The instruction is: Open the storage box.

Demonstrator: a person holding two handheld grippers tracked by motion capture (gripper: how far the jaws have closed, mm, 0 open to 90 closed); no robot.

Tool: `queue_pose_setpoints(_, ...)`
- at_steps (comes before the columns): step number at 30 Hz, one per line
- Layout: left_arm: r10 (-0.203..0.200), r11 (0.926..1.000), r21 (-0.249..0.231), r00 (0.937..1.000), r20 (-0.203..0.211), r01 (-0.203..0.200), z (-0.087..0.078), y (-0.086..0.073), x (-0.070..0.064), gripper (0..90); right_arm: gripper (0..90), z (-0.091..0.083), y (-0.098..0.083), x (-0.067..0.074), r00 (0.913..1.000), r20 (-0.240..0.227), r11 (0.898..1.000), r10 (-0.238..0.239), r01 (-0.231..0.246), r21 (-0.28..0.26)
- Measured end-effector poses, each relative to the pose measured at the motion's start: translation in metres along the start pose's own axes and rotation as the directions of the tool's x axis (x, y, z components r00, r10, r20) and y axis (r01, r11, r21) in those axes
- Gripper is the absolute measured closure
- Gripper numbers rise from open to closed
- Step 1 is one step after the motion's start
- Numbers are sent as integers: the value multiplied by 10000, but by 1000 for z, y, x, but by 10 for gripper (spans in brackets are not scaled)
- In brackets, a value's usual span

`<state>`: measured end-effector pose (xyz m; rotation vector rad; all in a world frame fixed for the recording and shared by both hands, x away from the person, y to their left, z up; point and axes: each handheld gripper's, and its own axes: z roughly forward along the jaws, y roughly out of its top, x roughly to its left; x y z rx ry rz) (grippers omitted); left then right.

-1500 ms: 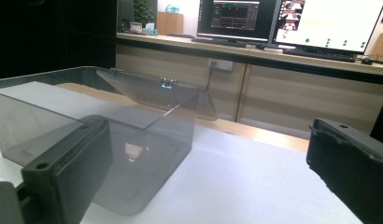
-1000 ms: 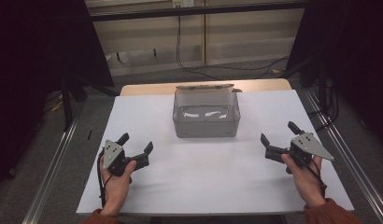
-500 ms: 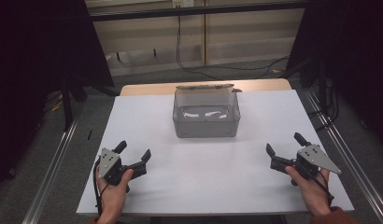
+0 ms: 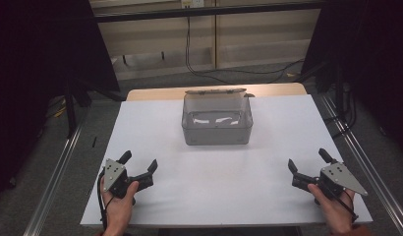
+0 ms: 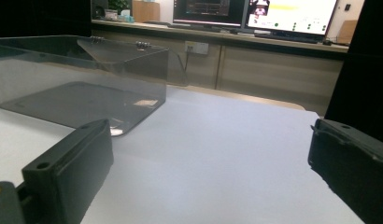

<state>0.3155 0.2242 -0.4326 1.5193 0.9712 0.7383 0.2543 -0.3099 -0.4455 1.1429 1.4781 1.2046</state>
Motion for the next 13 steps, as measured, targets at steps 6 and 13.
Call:
queue_pose_setpoints(6, -128, 9999, -73, 9999, 80, 129, 2, 0, 0, 29, 0, 4, -2, 2, 9999, -160, 10000, 57, -58, -34)
queue_pose_setpoints(13, -227, 9993, 293, 9997, -10, 227, 5, -2, 1, 27, 0, 6, -1, 2, 9997, -201, 9998, 136, -139, -132)
